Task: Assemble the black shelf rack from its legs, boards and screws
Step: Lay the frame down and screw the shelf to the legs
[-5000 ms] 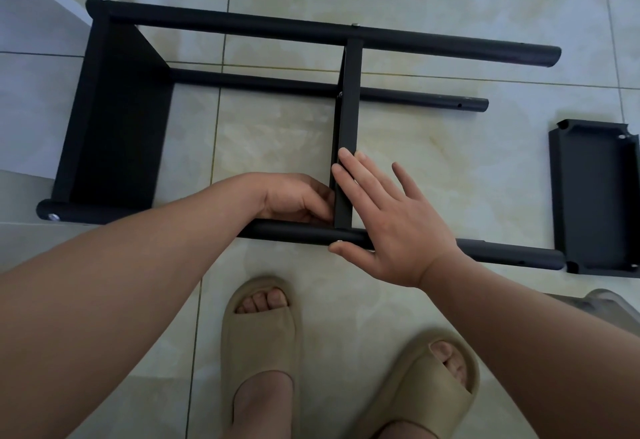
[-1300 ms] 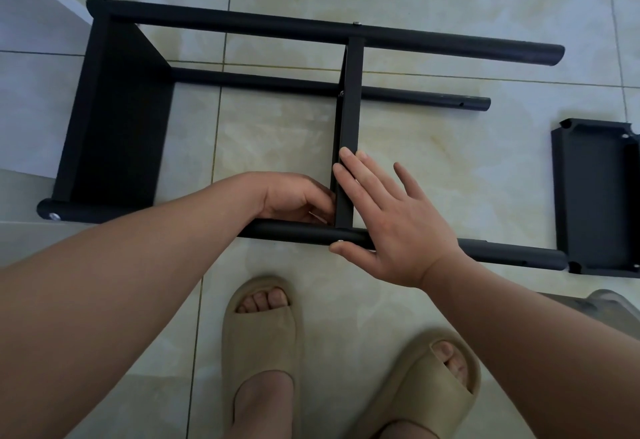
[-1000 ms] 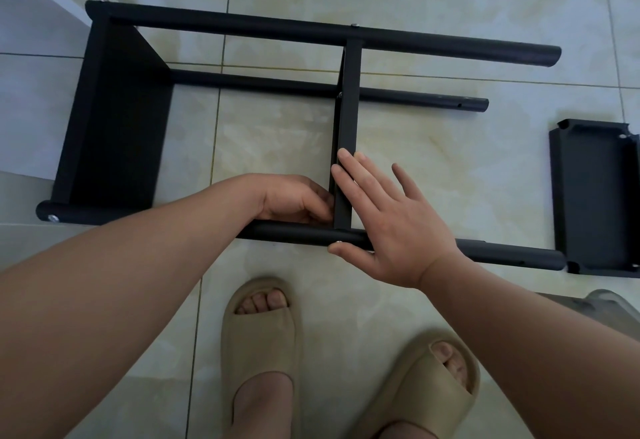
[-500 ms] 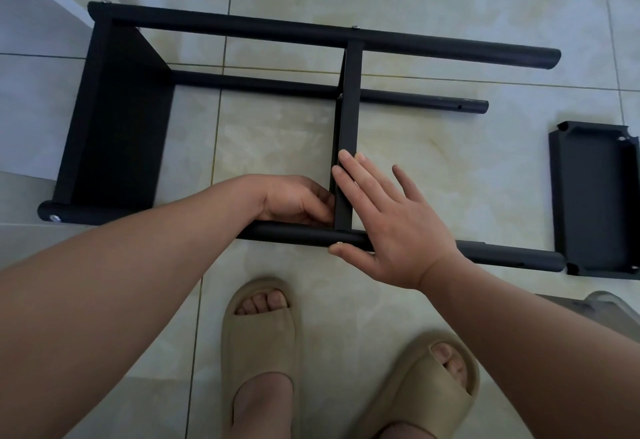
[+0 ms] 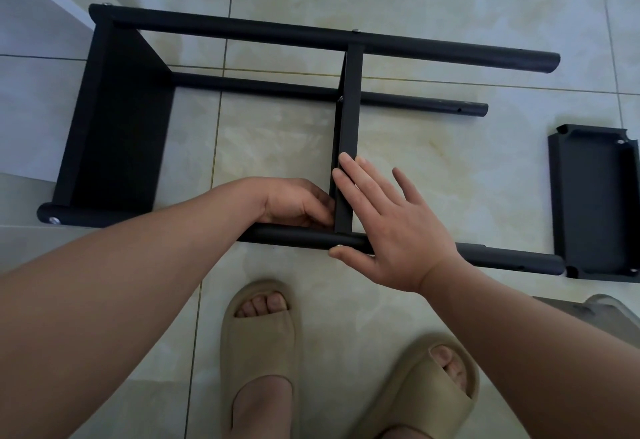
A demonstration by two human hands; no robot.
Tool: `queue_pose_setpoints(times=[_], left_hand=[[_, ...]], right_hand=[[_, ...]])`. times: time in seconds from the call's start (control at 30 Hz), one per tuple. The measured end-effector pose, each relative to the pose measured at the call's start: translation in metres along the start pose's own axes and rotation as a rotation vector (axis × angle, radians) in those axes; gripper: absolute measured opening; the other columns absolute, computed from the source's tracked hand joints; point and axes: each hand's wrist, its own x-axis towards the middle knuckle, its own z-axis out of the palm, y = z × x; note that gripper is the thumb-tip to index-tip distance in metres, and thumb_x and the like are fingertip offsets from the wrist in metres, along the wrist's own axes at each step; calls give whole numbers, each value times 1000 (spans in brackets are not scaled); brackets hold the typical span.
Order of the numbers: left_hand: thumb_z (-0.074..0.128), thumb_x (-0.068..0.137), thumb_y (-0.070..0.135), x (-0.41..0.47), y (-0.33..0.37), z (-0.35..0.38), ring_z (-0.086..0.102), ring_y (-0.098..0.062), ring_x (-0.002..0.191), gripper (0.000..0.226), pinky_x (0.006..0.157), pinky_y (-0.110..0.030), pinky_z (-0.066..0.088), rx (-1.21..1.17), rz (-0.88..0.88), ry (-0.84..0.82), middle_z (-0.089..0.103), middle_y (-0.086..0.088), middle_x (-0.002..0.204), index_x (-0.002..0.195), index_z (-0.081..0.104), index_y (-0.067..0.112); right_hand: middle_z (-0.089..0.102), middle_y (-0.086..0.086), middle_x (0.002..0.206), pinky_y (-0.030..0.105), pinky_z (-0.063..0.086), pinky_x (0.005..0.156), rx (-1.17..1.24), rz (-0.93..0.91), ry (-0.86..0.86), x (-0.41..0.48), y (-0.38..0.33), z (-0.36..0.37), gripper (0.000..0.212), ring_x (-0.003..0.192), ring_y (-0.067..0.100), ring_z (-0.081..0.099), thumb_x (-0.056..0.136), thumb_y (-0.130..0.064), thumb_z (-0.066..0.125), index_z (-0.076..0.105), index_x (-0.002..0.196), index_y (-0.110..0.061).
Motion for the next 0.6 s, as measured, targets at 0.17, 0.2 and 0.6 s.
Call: queue_pose_setpoints(times=[0.17,0.2,0.6], left_hand=[[57,78,7,-2,4,1,65,-20,75,15,78,-32,50,-35,-51,-67,66,-9,80,91,65,7],[58,77,13,-2,4,1,62,-22,79,18,82,-35,46,3,-74,-66,63,-11,85,91,67,7],[50,88,-5,-1,2,1,69,-15,68,17,66,-24,55,-82,-18,-48,70,-5,74,91,64,4]], right_hand=[[1,-1,171,57,22,121,6,-2,2,0,0,-1,92,157,19,5,93,-74,30,15,163,-15],[1,-1,171,57,22,121,4,-2,0,0,0,0,92,157,19,5,93,-74,30,15,163,-15],[-3,-1,171,57,21,122,-1,-3,-10,0,0,-1,93,157,18,1,94,-74,28,11,163,-16]])
